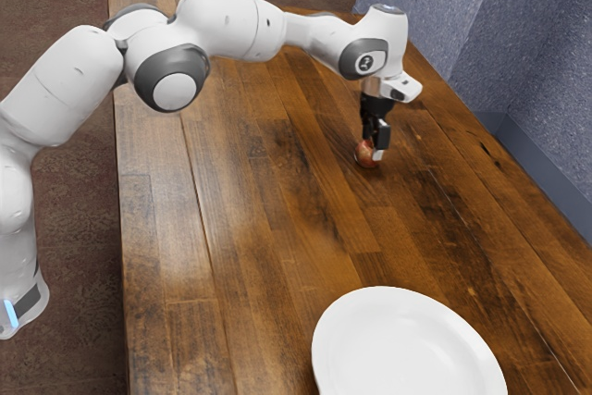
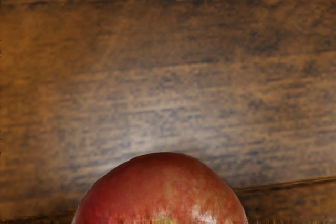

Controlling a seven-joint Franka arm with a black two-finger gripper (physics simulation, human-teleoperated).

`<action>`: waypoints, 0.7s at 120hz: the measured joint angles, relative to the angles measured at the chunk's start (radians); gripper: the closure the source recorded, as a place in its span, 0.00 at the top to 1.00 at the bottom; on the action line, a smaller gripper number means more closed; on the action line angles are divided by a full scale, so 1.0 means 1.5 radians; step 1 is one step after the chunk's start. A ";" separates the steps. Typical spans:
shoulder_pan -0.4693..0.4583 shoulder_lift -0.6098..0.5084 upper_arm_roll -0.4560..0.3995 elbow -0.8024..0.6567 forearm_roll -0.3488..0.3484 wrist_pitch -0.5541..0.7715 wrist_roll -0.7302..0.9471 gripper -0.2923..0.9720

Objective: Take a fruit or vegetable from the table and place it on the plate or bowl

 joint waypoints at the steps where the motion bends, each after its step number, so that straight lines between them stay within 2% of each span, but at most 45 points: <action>1: 0.000 0.000 0.000 0.000 0.001 -0.001 0.000 0.77; 84: 0.002 0.013 -0.001 0.003 0.006 0.000 0.000 0.77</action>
